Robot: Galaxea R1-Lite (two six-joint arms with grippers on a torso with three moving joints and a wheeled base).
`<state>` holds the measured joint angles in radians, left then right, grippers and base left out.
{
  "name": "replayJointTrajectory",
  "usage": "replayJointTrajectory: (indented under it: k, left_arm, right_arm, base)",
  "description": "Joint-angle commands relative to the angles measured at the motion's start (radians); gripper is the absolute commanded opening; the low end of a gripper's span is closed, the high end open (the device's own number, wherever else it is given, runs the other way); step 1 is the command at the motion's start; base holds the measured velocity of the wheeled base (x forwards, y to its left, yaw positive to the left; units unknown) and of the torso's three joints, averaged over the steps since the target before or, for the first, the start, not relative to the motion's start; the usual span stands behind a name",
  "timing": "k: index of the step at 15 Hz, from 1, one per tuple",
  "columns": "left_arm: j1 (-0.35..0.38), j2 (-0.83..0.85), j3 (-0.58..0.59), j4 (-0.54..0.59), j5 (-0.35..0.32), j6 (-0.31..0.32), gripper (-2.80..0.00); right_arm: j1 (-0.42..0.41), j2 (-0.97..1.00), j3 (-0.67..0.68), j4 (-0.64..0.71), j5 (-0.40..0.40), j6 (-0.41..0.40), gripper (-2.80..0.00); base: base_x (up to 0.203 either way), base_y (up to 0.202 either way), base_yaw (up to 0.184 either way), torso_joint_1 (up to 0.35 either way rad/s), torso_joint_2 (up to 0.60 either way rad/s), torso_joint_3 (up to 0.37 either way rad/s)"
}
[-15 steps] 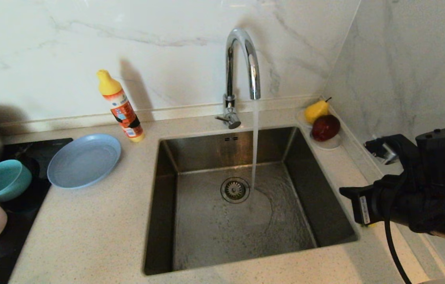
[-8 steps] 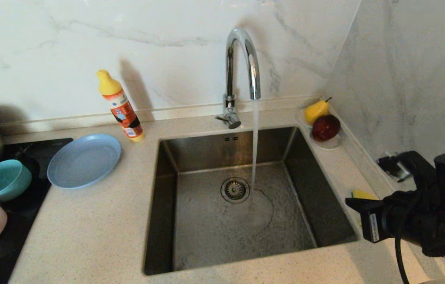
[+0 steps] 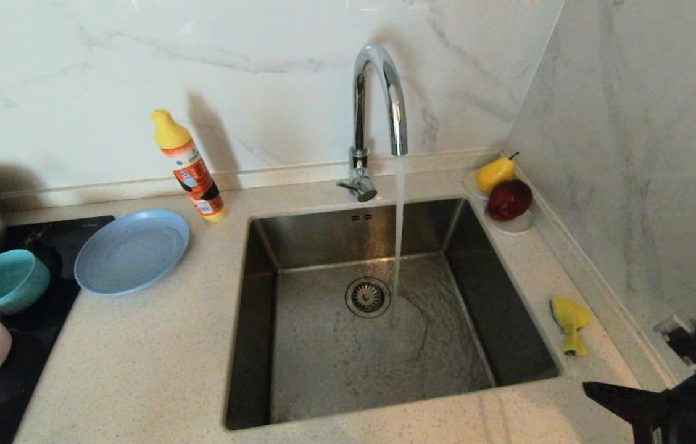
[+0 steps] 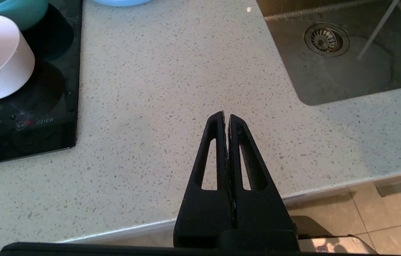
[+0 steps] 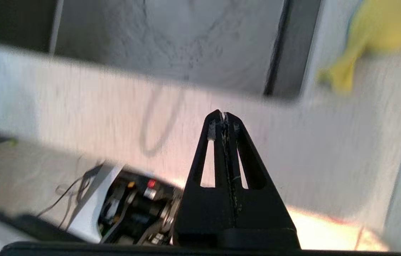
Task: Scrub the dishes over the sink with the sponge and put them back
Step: Turn off the faucet
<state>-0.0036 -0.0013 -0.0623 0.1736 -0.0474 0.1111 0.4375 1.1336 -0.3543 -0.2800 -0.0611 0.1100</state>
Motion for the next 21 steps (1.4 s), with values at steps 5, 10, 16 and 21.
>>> replayJointTrajectory:
  k: [5, 10, 16, 21]
  left_arm:
    - [0.0, 0.001, 0.001, 0.001, 0.0, 0.0, -2.8]
    - [-0.001, 0.001, 0.0, 0.001, 0.0, 0.001, -2.8]
    - [-0.001, 0.001, 0.001, 0.001, 0.0, 0.0, -2.8]
    - [0.0, 0.001, 0.001, 0.001, 0.0, 0.0, -2.8]
  right_arm:
    - [-0.191, -0.345, 0.139, 0.035, 0.141, -0.006, -2.8]
    - [-0.328, -0.636, 0.254, 0.061, 0.116, -0.064, -2.8]
    - [-0.418, -0.996, 0.346, 0.262, 0.095, -0.179, -2.8]
    - [-0.434, -1.137, 0.351, 0.287, 0.095, -0.18, -2.8]
  base:
    - [0.0, 0.0, 0.0, 0.0, 0.0, 0.0]
    - [0.0, 0.0, 0.0, 0.0, 0.0, 0.0]
    - [0.0, 0.0, 0.0, 0.0, 0.0, 0.0]
    - [0.0, 0.0, 0.0, 0.0, 0.0, 0.0]
